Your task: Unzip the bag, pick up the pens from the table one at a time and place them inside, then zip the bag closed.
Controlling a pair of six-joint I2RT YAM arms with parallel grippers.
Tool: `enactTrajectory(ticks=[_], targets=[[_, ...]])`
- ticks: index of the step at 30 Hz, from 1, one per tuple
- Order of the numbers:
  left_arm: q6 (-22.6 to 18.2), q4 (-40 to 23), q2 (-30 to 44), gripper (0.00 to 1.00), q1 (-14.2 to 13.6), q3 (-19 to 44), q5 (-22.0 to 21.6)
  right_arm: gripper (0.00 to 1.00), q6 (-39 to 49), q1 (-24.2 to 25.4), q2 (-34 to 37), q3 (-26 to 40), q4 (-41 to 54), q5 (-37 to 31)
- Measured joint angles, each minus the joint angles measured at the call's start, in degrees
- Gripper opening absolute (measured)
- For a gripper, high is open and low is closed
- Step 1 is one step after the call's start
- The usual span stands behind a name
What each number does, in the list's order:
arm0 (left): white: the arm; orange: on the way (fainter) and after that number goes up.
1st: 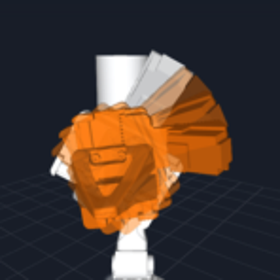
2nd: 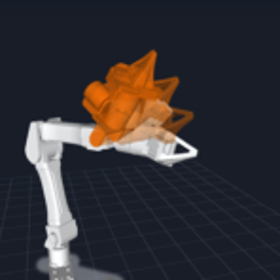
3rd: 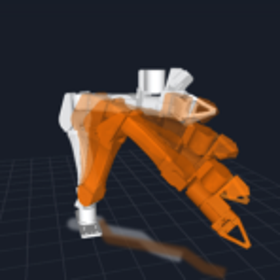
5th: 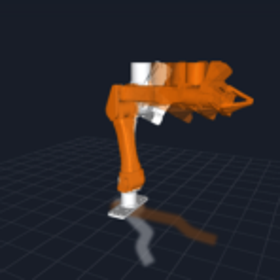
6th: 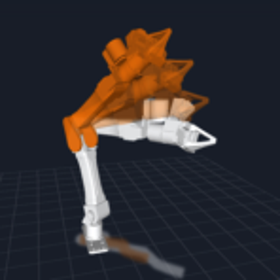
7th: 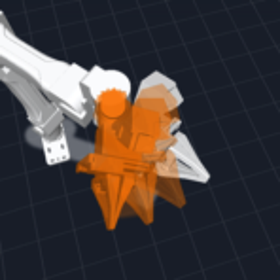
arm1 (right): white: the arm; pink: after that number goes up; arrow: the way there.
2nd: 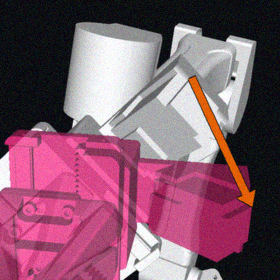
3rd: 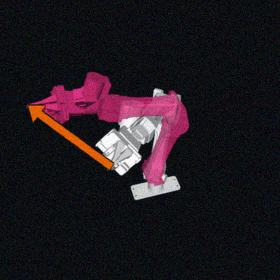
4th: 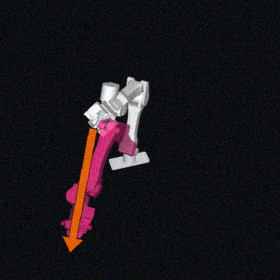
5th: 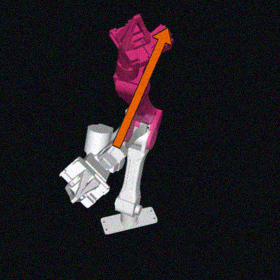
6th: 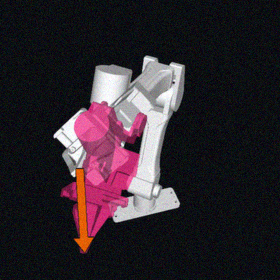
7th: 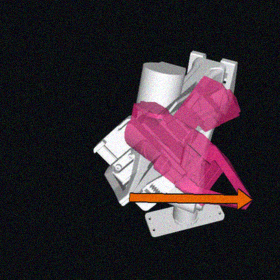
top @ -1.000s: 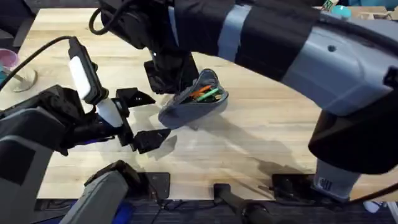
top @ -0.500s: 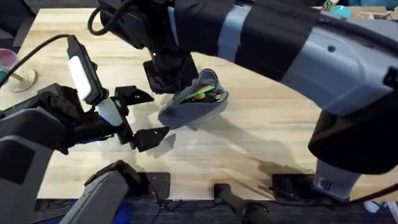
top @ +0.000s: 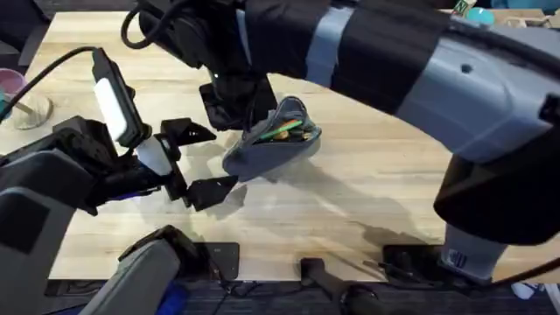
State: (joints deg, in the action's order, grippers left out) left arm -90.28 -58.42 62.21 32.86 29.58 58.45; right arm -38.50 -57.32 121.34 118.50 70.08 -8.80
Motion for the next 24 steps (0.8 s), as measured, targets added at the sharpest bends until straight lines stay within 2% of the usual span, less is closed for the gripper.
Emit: enactTrajectory(ticks=[5,15,20,22,24], targets=[[0.02,2.92,4.19,0.995,-1.11,-0.65,2.37,0.033,0.0,0.0,0.0,0.0,-0.33,0.0],[0.04,9.22,14.24,0.995,-8.66,-0.9,4.56,0.034,0.87,0.0,0.0,0.0,-0.68,-0.01],[0.05,11.16,15.22,0.995,-10.15,-1.03,5.07,0.033,1.07,0.02,0.0,0.0,-0.68,0.0],[0.05,11.58,15.21,0.936,-10.23,-1.03,5.25,0.033,1.07,0.02,0.0,0.0,-0.68,0.0],[0.07,11.87,15.2,0.833,-10.23,-1.03,5.37,0.033,1.07,0.01,0.0,0.0,-0.68,0.01]])
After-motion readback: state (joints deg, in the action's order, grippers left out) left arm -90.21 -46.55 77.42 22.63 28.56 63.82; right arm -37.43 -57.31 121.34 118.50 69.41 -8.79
